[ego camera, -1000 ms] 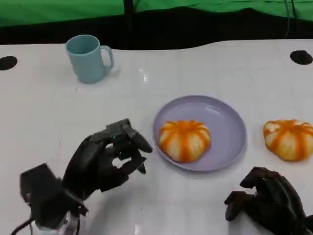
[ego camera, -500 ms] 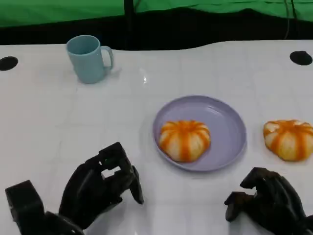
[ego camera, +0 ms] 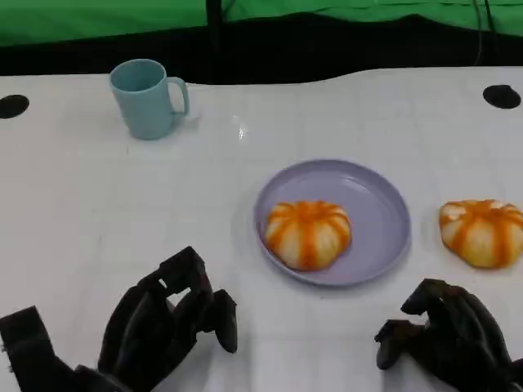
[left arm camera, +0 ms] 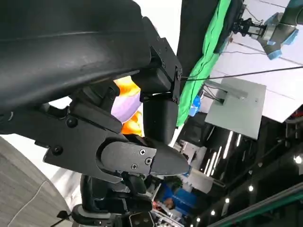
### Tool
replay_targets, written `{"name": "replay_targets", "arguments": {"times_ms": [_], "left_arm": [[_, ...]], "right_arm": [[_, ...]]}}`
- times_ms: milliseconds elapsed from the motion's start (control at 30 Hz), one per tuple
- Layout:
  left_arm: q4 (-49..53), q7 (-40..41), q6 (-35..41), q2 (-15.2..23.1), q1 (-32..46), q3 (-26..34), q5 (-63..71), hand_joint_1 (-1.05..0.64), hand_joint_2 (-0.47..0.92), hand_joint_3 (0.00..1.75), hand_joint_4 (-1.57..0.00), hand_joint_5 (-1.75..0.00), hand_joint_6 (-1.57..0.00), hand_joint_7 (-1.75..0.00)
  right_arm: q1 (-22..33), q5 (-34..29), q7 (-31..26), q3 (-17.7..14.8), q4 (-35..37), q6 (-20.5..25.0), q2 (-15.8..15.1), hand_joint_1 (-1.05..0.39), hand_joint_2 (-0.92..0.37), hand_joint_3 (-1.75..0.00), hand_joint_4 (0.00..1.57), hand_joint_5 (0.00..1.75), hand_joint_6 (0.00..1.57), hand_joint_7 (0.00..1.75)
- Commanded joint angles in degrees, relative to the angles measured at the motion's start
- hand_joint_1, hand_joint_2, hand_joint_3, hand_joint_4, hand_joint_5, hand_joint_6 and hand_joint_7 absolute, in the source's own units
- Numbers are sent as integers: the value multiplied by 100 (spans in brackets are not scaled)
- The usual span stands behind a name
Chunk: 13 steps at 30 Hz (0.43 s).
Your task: Grasp the bread from the table and place it into the plate.
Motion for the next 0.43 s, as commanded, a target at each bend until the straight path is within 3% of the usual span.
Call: {"name": "replay_targets", "arguments": {"times_ms": [33,433], "left_arm": [[-10,-99,79,7,27,98,8,-72,92,20,-90,-175,-67,-173],[291,-252,102,-32,-141,286,52,-74,92,16,-90,-175,-70,-170]], "right_arm": [[24,47,-34,-55,-66,9,-69,-103,-72,0,157,71,157,35],[-36,-36,-5,-46,89,-170,-88,-103,-73,-1,157,72,157,34]]}}
